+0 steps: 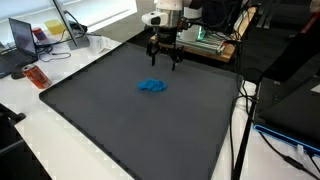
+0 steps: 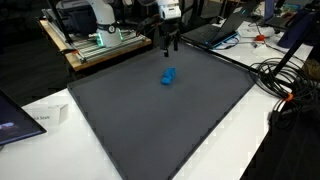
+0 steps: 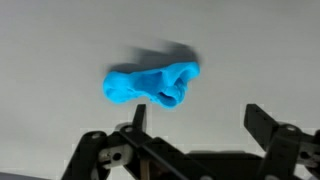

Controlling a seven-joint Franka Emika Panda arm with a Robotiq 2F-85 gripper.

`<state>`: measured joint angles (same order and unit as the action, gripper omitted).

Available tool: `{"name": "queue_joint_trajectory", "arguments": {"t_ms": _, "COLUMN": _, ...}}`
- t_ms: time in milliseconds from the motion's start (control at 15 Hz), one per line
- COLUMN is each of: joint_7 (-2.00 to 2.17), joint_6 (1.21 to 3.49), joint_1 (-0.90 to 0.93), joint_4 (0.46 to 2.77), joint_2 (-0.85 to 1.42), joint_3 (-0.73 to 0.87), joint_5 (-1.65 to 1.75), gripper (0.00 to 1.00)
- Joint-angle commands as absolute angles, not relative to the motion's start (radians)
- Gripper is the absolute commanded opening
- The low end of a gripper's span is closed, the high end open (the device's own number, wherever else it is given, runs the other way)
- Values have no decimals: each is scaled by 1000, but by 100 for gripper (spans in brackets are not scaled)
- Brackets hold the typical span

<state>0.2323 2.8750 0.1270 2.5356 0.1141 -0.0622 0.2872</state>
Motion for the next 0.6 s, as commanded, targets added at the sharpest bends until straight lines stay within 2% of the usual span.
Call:
{"name": "queue_joint_trajectory", "arguments": {"t_ms": 0, "joint_7": 491, "joint_6": 2910, "joint_1": 177, "joint_4": 2553, "joint_2": 104, "joint_3": 8, "joint_5": 492, "gripper": 100}}
{"name": "queue_joint_trajectory", "arguments": {"t_ms": 533, "joint_7": 1058, "joint_6": 2897, "joint_1": 251, "joint_4": 2517, "joint_2": 112, "joint_3": 91, "joint_5": 1006, "gripper": 100}}
